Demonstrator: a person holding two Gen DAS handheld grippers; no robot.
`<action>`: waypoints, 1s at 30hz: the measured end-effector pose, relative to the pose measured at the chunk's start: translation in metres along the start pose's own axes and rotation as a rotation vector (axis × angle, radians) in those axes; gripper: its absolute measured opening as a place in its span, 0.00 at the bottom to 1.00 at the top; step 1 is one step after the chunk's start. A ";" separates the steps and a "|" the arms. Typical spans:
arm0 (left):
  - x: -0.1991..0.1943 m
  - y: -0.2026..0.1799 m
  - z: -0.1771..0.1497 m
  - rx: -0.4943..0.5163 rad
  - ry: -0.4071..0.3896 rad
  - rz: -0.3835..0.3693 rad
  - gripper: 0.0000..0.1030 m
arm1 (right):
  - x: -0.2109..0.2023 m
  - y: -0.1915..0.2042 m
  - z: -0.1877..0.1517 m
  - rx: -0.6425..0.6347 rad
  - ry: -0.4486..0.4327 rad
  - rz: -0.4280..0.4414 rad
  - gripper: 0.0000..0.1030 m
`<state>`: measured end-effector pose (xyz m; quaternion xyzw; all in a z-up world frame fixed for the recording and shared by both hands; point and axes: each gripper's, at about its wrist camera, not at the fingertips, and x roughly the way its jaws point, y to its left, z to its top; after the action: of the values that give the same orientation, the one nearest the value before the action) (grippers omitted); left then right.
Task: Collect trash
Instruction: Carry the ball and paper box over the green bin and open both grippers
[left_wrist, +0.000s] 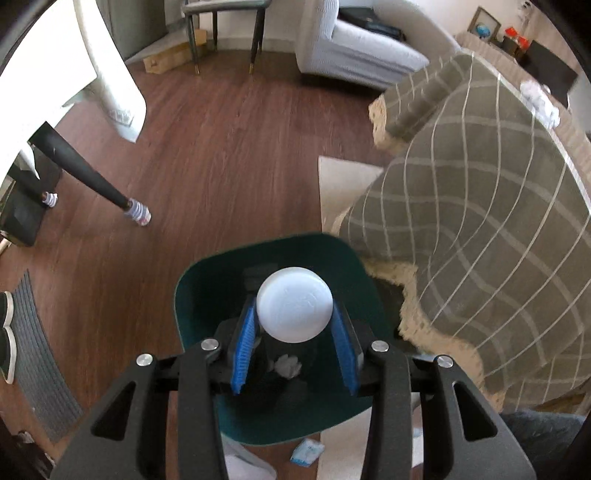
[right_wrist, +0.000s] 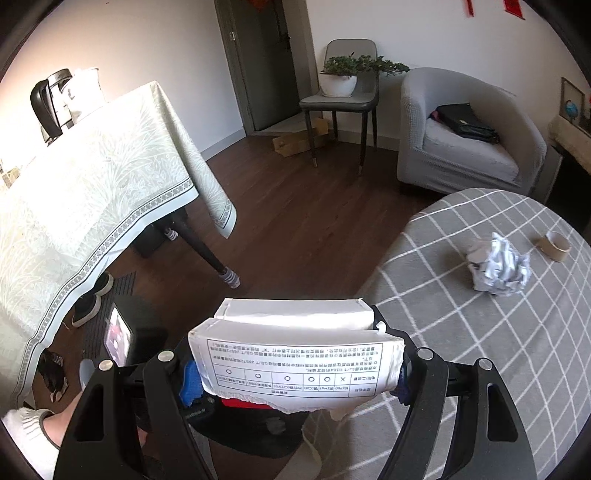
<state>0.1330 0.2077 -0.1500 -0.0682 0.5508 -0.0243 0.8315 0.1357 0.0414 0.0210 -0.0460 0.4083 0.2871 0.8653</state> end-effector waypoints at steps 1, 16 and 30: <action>0.003 0.001 -0.003 0.006 0.011 0.005 0.41 | 0.002 0.002 0.000 -0.001 0.004 0.004 0.74; 0.034 0.029 -0.033 0.006 0.125 0.029 0.45 | 0.048 0.036 -0.003 -0.034 0.090 0.020 0.74; -0.042 0.048 -0.014 -0.032 -0.114 0.085 0.52 | 0.089 0.054 -0.017 -0.052 0.168 0.025 0.74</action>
<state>0.1018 0.2588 -0.1238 -0.0593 0.5052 0.0235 0.8606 0.1400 0.1214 -0.0474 -0.0876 0.4724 0.3034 0.8229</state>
